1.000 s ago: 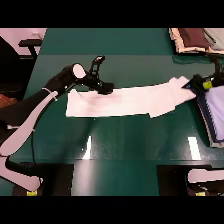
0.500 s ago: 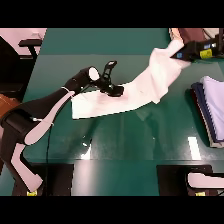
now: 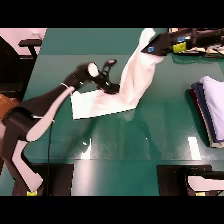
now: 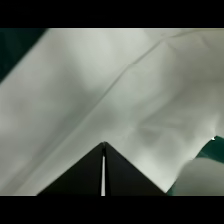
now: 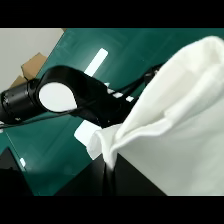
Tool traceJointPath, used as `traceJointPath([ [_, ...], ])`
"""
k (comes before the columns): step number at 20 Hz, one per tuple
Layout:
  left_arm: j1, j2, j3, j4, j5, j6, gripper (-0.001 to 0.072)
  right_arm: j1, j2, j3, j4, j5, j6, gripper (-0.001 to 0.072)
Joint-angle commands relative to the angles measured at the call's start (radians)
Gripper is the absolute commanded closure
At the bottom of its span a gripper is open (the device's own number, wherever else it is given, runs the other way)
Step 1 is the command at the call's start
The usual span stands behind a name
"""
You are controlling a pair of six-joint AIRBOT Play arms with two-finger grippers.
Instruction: Fold the shirts.
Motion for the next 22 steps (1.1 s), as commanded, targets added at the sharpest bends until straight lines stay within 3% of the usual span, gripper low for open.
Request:
traceJointPath([
  [1, 0.12, 0.126, 0.048, 0.156, -0.14, 0.001, 0.0684, 0.113, -0.043, 0.003, 0.014, -0.043, -0.047, 0.0694],
  [5, 0.314, 0.364, 0.048, 0.197, -0.203, 0.055, 0.0682, 0.303, -0.158, 0.013, 0.014, -0.167, -0.104, 0.0694],
  [8, 0.419, 0.495, 0.048, 0.196, -0.203, 0.054, 0.0682, 0.461, -0.341, 0.165, 0.009, -0.234, -0.148, 0.0689],
  [9, 0.444, 0.528, 0.048, 0.196, -0.204, 0.054, 0.0682, 0.498, -0.4, 0.217, 0.008, -0.236, -0.148, 0.0567],
  [10, 0.463, 0.552, 0.048, 0.196, -0.206, 0.054, 0.0682, 0.526, -0.443, 0.246, 0.008, -0.235, -0.148, 0.0296],
  [11, 0.478, 0.57, 0.048, 0.196, -0.209, 0.054, 0.0682, 0.538, -0.46, 0.248, 0.006, -0.223, -0.147, 0.0148],
  [14, 0.489, 0.593, 0.048, 0.198, -0.233, 0.054, 0.0682, 0.477, -0.404, 0.12, -0.011, -0.178, -0.105, 0.0161],
  [20, 0.477, 0.592, 0.047, 0.183, -0.262, 0.053, 0.0682, 0.138, -0.166, -0.304, -0.261, -0.148, 0.042, 0.0161],
  [21, 0.468, 0.591, 0.047, 0.181, -0.257, 0.053, 0.0683, 0.082, -0.14, -0.368, -0.246, -0.168, 0.046, 0.0152],
  [22, 0.454, 0.588, 0.046, 0.181, -0.248, 0.053, 0.0682, 0.027, -0.125, -0.425, -0.223, -0.19, 0.046, 0.0059],
])
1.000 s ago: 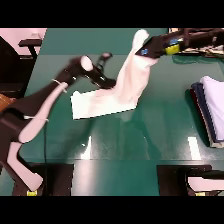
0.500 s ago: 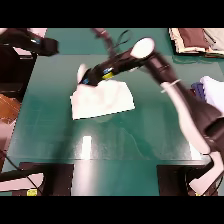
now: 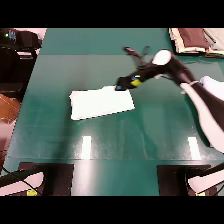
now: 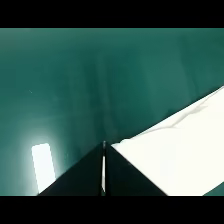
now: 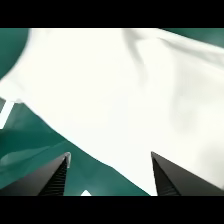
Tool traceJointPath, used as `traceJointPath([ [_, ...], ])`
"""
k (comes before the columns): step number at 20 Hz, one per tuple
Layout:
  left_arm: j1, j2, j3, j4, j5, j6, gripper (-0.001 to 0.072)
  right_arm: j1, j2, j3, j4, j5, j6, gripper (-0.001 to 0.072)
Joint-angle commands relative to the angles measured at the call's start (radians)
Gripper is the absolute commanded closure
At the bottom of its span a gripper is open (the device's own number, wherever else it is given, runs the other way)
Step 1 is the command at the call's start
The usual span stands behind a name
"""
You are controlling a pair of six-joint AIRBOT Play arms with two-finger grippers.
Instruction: Fold the shirts.
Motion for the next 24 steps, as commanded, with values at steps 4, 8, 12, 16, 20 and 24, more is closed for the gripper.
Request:
traceJointPath([
  [4, -0.09, -0.005, -0.021, -0.006, 0.056, 0.001, 0.0683, -0.223, 0.019, -0.259, 0.063, -0.047, 0.046, 0.0019],
  [8, -0.116, -0.017, -0.029, -0.017, 0.064, 0.001, 0.0682, -0.153, -0.108, -0.176, 0.144, -0.048, 0.044, 0.0021],
  [12, -0.116, -0.017, -0.029, -0.018, 0.059, 0.001, 0.0682, -0.069, -0.266, -0.027, 0.244, -0.034, 0.044, 0.0083],
  [16, -0.116, -0.017, -0.029, -0.05, 0.053, 0.001, 0.0683, -0.014, -0.359, 0.101, 0.305, -0.017, -0.006, 0.0697],
  [20, -0.18, -0.017, -0.029, -0.047, 0.056, 0.002, 0.0684, -0.064, -0.277, 0.189, 0.19, -0.022, -0.002, 0.0693],
  [24, -0.298, -0.017, -0.029, -0.043, 0.068, 0.005, 0.0683, -0.274, -0.057, 0.169, -0.02, -0.017, 0.094, 0.0693],
])
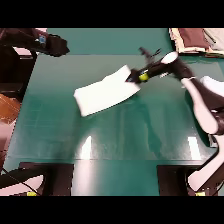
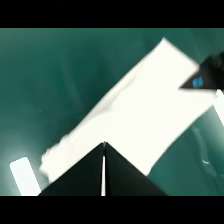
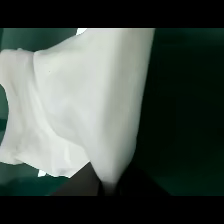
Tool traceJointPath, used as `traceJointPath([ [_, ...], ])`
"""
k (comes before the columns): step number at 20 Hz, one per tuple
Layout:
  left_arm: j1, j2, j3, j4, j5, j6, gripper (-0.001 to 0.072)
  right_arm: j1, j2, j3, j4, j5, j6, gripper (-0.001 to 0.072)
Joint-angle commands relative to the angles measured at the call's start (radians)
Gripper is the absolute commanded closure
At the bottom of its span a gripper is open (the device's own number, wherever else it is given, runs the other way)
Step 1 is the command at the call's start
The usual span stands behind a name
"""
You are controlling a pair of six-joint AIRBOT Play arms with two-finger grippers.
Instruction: Fold the shirts.
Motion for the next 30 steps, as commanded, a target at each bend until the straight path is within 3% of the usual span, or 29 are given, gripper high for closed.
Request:
traceJointPath([
  [1, -0.091, 0.0, 0.0, 0.001, 0.019, 0.01, 0.0683, -0.19, 0.182, -0.019, -0.171, 0.005, 0.077, 0.0693],
  [6, -0.154, 0.0, 0.0, -0.002, 0.059, 0.018, 0.0683, -0.555, 0.375, -0.037, -0.219, 0.016, 0.112, 0.0693],
  [11, -0.154, 0.0, 0.0, -0.016, 0.071, 0.014, 0.0683, -0.789, 0.407, -0.036, -0.209, 0.002, 0.096, 0.0693],
  [17, -0.154, 0.0, 0.0, -0.019, 0.071, 0.014, 0.0682, -0.861, 0.383, 0.023, -0.118, -0.071, 0.051, 0.0694],
  [23, -0.154, 0.0, 0.0, -0.019, 0.071, 0.016, 0.0682, -0.878, 0.383, 0.315, -0.133, 0.097, 0.051, 0.0693],
  [27, -0.154, 0.0, 0.0, -0.018, 0.071, 0.018, 0.0682, -0.95, 0.502, 0.172, -0.151, 0.169, 0.051, 0.0693],
  [30, -0.154, 0.0, 0.0, -0.019, 0.07, 0.019, 0.0682, -1.01, 0.622, 0.015, -0.319, 0.261, 0.051, 0.0693],
])
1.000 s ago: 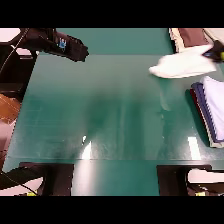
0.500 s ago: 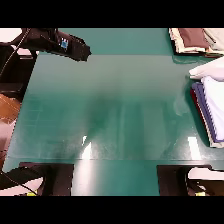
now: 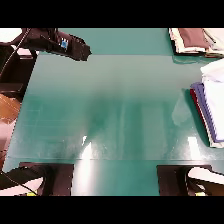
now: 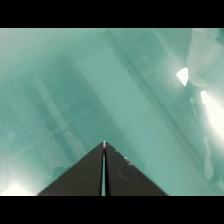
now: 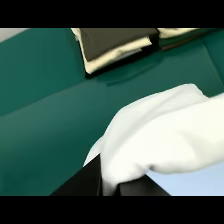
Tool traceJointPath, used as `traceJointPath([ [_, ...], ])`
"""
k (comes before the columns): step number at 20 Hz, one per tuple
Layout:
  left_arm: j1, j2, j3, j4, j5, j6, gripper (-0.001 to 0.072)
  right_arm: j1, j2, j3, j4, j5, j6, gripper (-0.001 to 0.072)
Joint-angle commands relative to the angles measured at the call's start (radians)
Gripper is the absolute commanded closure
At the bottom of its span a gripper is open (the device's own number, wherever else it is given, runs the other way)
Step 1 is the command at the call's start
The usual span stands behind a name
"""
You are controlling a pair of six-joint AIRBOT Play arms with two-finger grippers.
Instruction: Fold the shirts.
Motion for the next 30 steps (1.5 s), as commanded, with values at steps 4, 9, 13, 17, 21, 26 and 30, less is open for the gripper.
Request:
traceJointPath([
  [4, 0.0, 0.0, 0.0, 0.0, 0.005, 0.003, 0.0682, -0.136, 0.249, -0.395, -0.344, 0.139, 0.012, 0.0693],
  [9, 0.0, 0.0, 0.0, 0.0, 0.004, 0.003, 0.0682, -0.24, 0.362, -0.744, -0.511, 0.122, 0.011, 0.0214],
  [13, 0.0, 0.0, 0.0, 0.0, 0.005, 0.003, 0.0682, -0.238, 0.365, -0.772, -0.429, 0.099, 0.011, 0.0004],
  [17, 0.001, 0.0, 0.0, 0.005, 0.017, 0.003, 0.0682, -0.047, 0.365, -0.627, -0.291, 0.059, 0.012, 0.0017],
  [21, 0.001, 0.0, 0.0, 0.04, 0.025, 0.01, 0.0682, 0.273, 0.364, -0.512, -0.266, -0.015, 0.011, 0.0206],
  [26, 0.001, 0.0, 0.0, 0.038, 0.068, 0.01, 0.0682, 0.588, 0.365, -0.468, -0.271, -0.101, 0.011, 0.0692],
  [30, 0.001, 0.0, 0.0, 0.038, 0.068, 0.01, 0.0682, 0.699, 0.365, -0.47, -0.272, -0.101, 0.011, 0.0692],
])
